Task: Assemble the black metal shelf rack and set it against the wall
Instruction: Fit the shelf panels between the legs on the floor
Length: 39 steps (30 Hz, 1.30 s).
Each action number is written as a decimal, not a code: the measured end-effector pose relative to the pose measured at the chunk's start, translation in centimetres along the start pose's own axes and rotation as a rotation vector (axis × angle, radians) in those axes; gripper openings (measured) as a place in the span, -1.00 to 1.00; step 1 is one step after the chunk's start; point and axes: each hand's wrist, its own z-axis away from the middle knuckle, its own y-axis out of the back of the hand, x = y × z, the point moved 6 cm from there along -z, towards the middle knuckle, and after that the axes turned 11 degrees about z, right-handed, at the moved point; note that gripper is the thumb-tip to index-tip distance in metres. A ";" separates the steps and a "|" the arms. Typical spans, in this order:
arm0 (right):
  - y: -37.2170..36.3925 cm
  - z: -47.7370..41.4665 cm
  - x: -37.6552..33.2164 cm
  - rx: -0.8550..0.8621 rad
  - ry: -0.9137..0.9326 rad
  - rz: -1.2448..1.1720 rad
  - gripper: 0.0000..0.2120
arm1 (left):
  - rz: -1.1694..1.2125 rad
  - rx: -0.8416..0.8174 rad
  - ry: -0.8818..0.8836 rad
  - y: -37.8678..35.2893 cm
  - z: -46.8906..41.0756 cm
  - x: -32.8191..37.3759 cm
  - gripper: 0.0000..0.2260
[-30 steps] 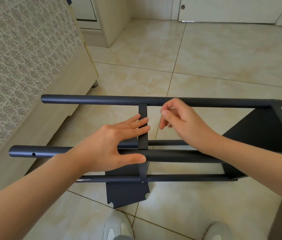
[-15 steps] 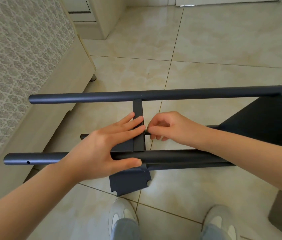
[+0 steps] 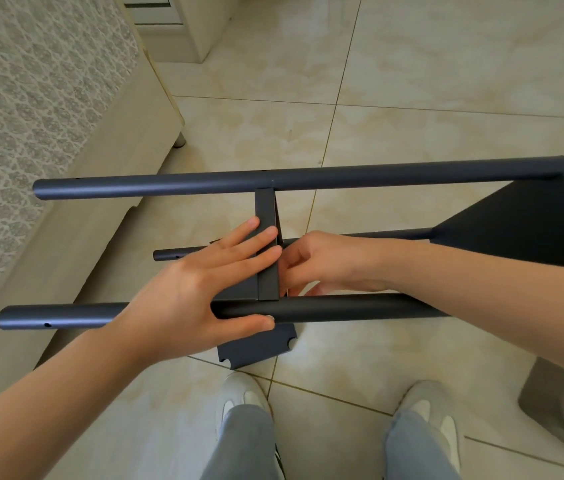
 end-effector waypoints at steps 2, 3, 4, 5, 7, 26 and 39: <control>-0.3 -0.2 0.1 -0.021 -0.009 0.004 -0.83 | -0.030 0.005 -0.029 -0.2 0.3 0.1 -0.33; -0.5 -0.2 0.2 -0.038 -0.018 0.003 -0.81 | -0.054 0.006 -0.045 -0.3 0.4 0.2 -0.34; -0.6 -0.2 0.4 -0.057 -0.030 0.002 -0.79 | -0.073 0.008 -0.058 -0.3 0.6 0.2 -0.35; -0.8 -0.2 0.6 -0.076 -0.041 -0.003 -0.78 | -0.085 0.009 -0.070 -0.4 0.7 0.3 -0.35; -1.1 -0.1 0.9 -0.108 -0.058 -0.046 -0.76 | -0.085 0.007 -0.085 -0.5 0.8 0.3 -0.36; -1.9 -0.5 1.5 -0.286 -0.136 -0.240 -0.68 | -0.045 -0.011 -0.067 -0.6 0.7 0.4 -0.35; -1.9 -0.6 1.5 -0.275 -0.110 -0.200 -0.68 | -0.025 -0.001 -0.067 -0.8 0.8 0.3 -0.35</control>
